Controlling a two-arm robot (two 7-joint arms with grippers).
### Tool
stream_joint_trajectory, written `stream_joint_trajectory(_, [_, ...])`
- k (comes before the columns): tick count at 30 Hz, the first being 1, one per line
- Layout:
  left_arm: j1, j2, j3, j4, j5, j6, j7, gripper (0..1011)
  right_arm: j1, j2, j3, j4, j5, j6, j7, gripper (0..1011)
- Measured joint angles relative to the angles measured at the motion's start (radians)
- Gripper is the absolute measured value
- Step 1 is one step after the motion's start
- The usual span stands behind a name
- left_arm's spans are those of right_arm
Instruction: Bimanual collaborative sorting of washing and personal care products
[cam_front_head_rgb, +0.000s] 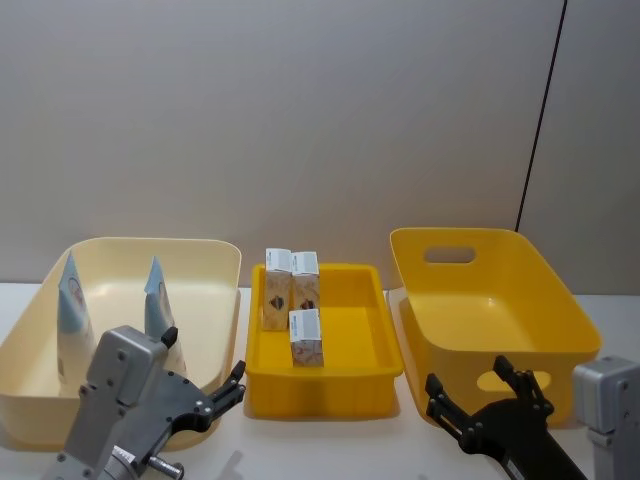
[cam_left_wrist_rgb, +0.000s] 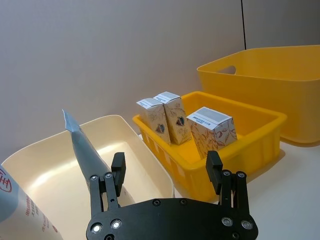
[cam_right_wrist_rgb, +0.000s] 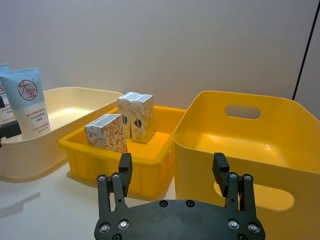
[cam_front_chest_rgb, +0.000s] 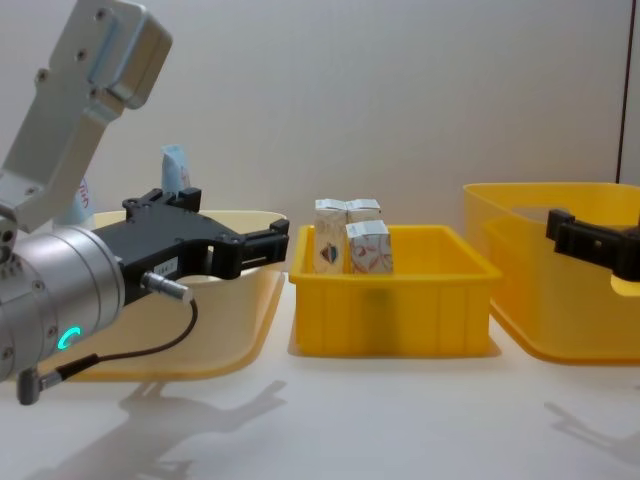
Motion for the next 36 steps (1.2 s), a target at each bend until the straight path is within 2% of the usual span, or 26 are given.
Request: stream_joint_trajectory(36, [0.000, 0.000, 0.000, 0.000, 0.000, 0.000, 0.000, 1003, 0.000, 0.000, 0.000, 0.000, 0.000, 0.000, 0.000, 999])
